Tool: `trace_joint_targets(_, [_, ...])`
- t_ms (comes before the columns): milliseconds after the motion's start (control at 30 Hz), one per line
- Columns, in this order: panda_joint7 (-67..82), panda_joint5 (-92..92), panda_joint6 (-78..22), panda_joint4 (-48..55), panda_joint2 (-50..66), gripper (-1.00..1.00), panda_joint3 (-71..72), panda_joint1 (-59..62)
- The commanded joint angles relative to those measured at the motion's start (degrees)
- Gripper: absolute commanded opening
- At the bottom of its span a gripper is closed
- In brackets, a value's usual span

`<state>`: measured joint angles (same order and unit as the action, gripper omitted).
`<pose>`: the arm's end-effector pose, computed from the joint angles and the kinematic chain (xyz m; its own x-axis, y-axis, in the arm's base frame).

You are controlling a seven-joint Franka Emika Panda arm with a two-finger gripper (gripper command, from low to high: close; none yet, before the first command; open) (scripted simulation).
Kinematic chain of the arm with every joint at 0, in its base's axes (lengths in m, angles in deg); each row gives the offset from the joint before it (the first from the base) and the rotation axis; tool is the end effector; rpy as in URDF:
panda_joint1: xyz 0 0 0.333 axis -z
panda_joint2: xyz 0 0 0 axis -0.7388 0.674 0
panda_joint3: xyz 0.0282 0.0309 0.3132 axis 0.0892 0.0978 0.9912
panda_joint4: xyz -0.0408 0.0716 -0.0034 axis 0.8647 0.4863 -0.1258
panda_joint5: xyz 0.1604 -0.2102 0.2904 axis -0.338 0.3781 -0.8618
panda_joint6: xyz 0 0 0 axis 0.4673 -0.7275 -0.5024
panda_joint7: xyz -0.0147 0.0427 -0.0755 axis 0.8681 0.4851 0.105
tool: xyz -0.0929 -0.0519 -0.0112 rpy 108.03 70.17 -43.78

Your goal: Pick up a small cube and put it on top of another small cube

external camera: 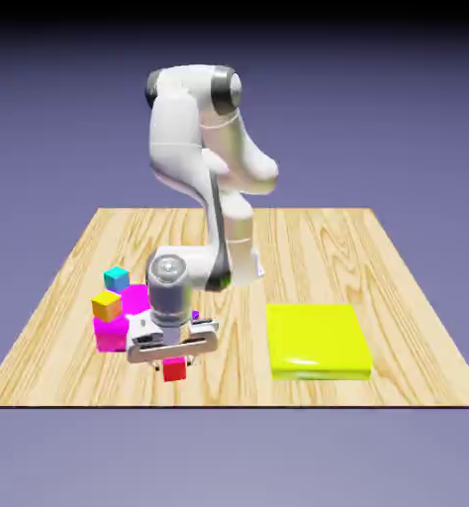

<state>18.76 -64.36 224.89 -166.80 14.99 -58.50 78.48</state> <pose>0.4703 -0.1353 0.1544 0.8402 -0.5275 -0.1257 -0.5139 -0.8485 0.1259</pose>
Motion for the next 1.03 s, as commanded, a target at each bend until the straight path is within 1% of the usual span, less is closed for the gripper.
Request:
trace_joint_targets(0, [0.9,-1.2,-1.9,-0.1,-2.1,-1.00,1.0,0.6])
trace_joint_targets(67, [2.1,-4.2,-5.4,-0.2,-5.8,-1.00,2.2,0.9])
trace_joint_targets(167, [-3.6,-9.0,-7.0,-4.2,-11.6,-1.00,-3.3,-3.7])
trace_joint_targets(567, [-30.5,-20.1,-7.6,-27.6,-36.5,-1.00,-26.8,-19.2])
trace_joint_targets(667, [-31.4,-18.4,-6.3,-29.1,-36.9,-1.00,-27.0,-18.5])
trace_joint_targets(900, [-25.5,-26.6,8.7,-30.6,-22.8,-1.00,-24.2,-18.1])
trace_joint_targets(933, [-25.5,-26.6,8.7,-30.6,-22.8,1.00,-24.2,-18.1])
trace_joint_targets(967, [-25.5,-26.6,8.7,-30.6,-22.8,1.00,-24.2,-18.1])
trace_joint_targets(1000, [-26.4,-25.4,6.5,-30.4,-24.9,1.00,-24.6,-18.2])
